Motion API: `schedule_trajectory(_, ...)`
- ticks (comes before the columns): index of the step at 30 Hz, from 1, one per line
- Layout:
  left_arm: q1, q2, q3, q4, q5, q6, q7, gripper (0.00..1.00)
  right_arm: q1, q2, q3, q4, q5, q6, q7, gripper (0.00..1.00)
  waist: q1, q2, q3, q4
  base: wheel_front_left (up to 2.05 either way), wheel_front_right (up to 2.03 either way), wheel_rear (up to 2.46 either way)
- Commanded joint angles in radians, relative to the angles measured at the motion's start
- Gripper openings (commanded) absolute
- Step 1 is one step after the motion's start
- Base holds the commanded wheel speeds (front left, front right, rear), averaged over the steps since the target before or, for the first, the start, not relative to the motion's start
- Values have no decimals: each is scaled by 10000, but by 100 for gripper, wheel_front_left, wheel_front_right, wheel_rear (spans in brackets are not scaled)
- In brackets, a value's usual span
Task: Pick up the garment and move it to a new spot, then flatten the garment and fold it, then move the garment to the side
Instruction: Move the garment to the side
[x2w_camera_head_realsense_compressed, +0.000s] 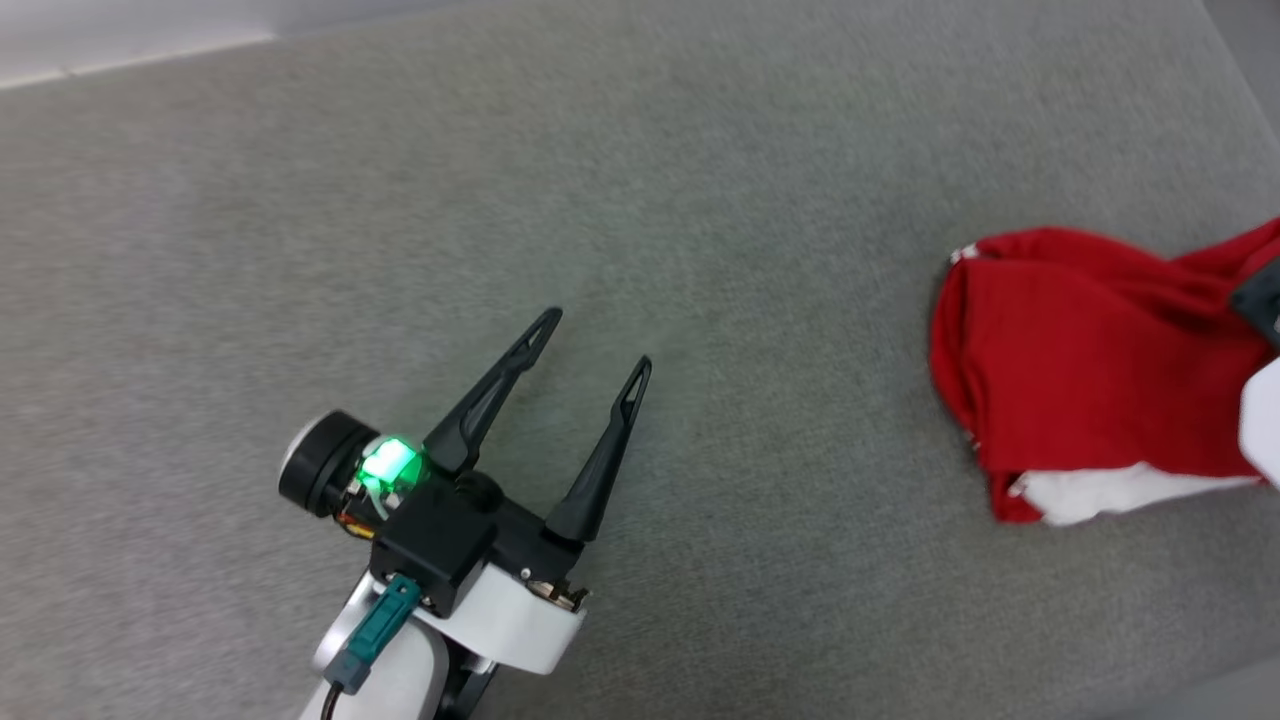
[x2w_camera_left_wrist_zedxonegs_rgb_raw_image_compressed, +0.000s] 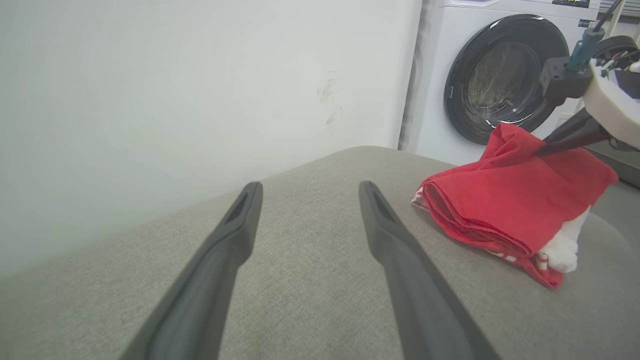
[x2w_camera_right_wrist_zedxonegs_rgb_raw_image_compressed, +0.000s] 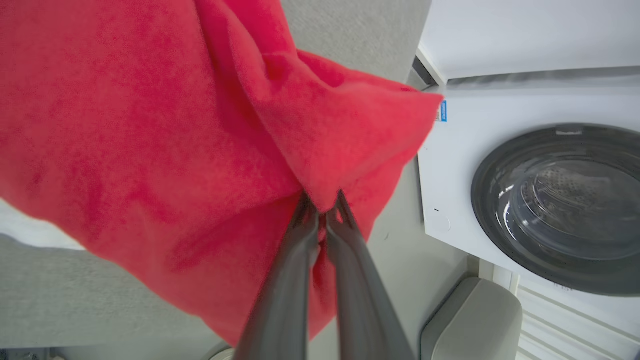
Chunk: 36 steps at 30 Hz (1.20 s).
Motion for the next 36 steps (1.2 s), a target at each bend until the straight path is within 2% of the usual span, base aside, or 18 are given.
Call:
schedule_trajectory(1,-329,186,-143,-89,71,-11,-20,100,-331,-83,-176,388,-119,-12,-458,0,-2,0,905,-807,0,0,0)
schedule_trajectory(6,-942,510,-538,-294,159,-11,-21,100,-797,-88,-567,1741,-530,-12,-1796,0,-2,0,1687,-1013,0,0,0)
schedule_trajectory(15,-1679,893,-845,-530,76,-11,-21,100,-1446,70,-1683,4369,-1260,-14,-4063,0,-2,0,2652,-581,0,0,0)
schedule_trajectory(23,-1688,976,-730,-659,102,-11,-21,100,-2024,399,-2575,6075,-1725,-14,-4891,2,-2,0,2909,-270,0,0,0)
schedule_trajectory(24,-1687,958,-730,-645,98,-11,-21,100,-2065,452,-2640,6184,-1802,-14,-4981,48,-2,0,2887,-247,0,0,0)
schedule_trajectory(25,-1688,938,-726,-627,90,-11,-21,100,-2102,519,-2717,6282,-1842,-14,-5038,100,-2,0,2844,-225,0,0,0)
schedule_trajectory(31,-1529,685,-512,-547,-77,61,-21,100,-2295,802,-2992,6343,-2156,-12,-5351,100,-2,0,2209,-180,0,0,0)
schedule_trajectory(36,-1145,383,-57,-442,-345,149,-21,100,-2483,1120,-3352,5685,-1975,-12,-5623,100,-2,0,1195,-129,0,0,0)
